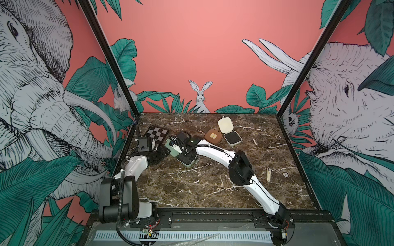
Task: Organize nail clipper sets
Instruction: Place the nail clipper in the storage box.
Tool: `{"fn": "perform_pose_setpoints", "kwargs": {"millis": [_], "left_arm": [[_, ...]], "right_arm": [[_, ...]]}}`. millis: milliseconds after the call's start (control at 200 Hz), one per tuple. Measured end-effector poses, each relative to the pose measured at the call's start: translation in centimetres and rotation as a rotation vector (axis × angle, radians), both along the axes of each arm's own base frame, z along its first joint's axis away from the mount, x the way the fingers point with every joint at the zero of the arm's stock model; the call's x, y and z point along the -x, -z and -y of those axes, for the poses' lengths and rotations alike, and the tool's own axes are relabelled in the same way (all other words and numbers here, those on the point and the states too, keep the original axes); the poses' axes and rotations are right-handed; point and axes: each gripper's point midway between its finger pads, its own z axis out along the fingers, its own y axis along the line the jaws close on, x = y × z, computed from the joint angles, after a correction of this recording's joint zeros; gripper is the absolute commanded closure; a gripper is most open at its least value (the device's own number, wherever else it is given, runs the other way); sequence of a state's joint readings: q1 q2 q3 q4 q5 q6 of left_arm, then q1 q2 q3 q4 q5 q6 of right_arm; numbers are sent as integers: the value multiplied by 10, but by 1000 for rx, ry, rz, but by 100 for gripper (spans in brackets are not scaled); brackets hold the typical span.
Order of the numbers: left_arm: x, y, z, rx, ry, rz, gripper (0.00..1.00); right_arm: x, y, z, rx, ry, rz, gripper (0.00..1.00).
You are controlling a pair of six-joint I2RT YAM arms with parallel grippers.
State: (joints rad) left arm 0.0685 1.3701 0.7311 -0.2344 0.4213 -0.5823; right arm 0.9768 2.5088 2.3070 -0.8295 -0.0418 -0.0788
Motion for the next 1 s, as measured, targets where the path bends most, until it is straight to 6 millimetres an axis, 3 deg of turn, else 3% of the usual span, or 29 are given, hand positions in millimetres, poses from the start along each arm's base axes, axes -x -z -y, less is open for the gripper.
{"fn": "perform_pose_setpoints", "kwargs": {"millis": [1000], "left_arm": [[0,0,0,1,0,1,30]], "right_arm": [[4,12,-4,4,22,-23,100]]}}
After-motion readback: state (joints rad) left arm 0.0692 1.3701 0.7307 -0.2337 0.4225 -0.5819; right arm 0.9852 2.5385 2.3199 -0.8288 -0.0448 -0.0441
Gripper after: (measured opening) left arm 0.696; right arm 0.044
